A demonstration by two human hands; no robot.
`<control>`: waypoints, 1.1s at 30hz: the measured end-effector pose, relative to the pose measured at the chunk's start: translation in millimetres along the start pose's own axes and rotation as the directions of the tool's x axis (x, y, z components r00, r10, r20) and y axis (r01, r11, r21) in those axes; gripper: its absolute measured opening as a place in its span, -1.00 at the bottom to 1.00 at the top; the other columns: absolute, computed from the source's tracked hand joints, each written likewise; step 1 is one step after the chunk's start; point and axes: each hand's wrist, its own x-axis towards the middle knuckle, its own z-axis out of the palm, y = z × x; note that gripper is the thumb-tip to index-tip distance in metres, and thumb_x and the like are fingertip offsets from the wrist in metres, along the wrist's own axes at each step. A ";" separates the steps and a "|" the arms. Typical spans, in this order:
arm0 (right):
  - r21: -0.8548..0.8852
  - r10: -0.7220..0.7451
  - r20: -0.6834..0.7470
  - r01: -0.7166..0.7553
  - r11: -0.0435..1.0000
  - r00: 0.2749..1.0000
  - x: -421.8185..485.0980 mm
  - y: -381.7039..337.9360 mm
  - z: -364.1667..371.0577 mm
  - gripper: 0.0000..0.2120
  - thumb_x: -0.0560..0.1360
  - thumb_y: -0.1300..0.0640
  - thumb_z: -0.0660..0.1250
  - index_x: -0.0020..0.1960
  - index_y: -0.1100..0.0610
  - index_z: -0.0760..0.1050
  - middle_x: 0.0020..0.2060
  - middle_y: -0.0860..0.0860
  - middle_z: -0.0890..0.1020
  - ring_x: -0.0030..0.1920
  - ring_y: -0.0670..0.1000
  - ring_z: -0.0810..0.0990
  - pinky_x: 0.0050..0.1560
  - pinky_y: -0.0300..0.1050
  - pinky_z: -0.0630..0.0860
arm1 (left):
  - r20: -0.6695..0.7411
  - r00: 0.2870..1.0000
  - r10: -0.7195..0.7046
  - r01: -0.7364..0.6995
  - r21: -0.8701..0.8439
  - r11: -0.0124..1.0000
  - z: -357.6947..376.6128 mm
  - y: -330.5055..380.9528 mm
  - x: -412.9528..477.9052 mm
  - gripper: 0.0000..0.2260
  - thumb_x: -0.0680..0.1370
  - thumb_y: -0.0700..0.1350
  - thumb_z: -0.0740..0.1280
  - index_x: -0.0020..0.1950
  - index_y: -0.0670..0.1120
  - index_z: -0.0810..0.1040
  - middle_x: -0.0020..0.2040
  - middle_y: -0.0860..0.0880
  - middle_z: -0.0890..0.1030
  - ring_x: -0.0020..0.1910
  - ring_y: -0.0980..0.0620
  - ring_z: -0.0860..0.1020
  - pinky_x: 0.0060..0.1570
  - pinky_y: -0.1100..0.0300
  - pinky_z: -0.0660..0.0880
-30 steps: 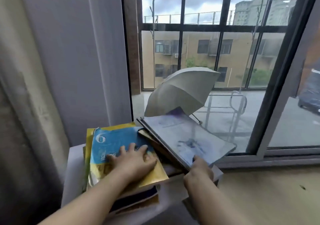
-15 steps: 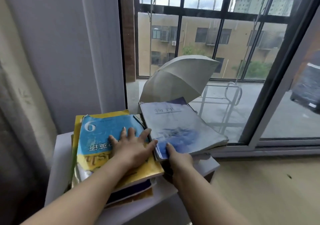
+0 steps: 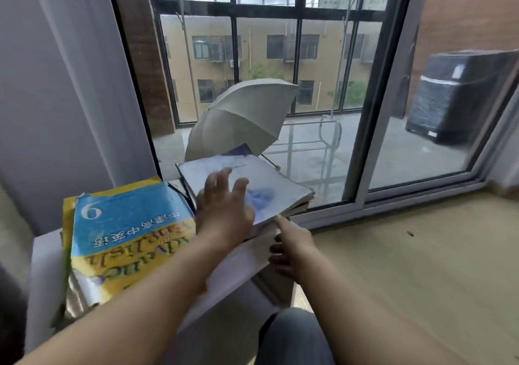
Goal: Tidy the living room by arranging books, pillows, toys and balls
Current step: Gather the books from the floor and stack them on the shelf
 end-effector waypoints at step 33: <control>0.418 0.661 -0.589 -0.525 0.742 0.466 -100.9 444.1 -385.3 -0.94 0.51 0.16 0.18 -0.08 0.15 0.32 -0.11 0.11 0.48 -0.09 0.10 0.38 -0.14 -0.18 0.26 | 0.936 -0.015 0.351 -0.496 -0.312 0.811 377.7 339.2 -325.2 -0.67 0.57 -0.20 0.08 0.33 -0.10 0.38 0.25 -0.14 0.46 0.09 -0.11 0.49 0.00 0.17 0.44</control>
